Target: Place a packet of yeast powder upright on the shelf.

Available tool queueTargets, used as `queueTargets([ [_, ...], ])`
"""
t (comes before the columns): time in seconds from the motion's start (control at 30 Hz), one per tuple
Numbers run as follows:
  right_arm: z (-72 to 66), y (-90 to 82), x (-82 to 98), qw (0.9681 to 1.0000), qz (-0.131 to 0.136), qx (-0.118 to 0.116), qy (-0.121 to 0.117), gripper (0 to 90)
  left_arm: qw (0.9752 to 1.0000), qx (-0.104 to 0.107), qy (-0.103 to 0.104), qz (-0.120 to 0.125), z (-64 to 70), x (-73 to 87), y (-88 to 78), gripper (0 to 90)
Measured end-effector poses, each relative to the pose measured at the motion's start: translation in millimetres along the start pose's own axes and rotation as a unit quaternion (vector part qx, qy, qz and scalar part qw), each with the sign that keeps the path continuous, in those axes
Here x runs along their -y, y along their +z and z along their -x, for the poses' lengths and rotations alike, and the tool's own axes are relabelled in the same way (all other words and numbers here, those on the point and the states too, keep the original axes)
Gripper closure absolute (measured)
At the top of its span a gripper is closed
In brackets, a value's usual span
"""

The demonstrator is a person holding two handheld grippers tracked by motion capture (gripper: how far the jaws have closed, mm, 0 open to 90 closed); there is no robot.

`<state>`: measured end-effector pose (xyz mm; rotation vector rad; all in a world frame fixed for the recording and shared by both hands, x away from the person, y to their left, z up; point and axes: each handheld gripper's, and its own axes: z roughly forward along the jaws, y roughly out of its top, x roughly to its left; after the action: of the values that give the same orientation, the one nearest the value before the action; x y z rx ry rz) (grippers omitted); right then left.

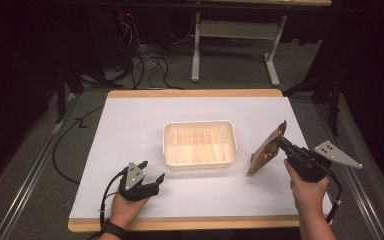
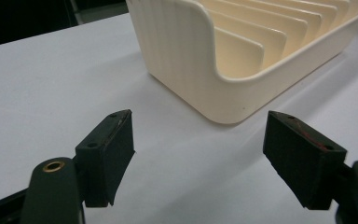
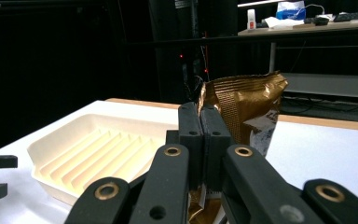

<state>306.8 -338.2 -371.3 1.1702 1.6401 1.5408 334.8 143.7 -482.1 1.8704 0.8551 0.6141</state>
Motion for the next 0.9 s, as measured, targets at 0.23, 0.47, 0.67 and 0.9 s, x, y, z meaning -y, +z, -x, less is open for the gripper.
queueTargets([
  [0.23, -3.5, -0.7, -10.4, 0.9998, 0.012, -0.01, -0.008, 90.0, 1.0, 0.0, 0.0, 0.0, 0.1, 0.0, 0.1, 25.0],
  [0.47, -11.8, 1.3, -27.5, 0.9993, 0.021, -0.021, -0.024, 90.0, 1.0, -0.001, -0.001, 0.0, 0.1, 0.0, 0.2, 24.9],
  [0.67, -18.1, 3.2, -41.9, 0.9986, 0.027, -0.028, -0.035, 90.0, 1.0, 0.0, 0.0, 0.0, 0.0, 0.0, 0.0, 24.8],
  [0.9, -25.9, 7.5, -63.9, 0.9974, 0.035, -0.04, -0.049, 90.0, 1.0, 0.0, -0.003, 0.002, -0.5, 0.2, -0.2, 24.6],
])
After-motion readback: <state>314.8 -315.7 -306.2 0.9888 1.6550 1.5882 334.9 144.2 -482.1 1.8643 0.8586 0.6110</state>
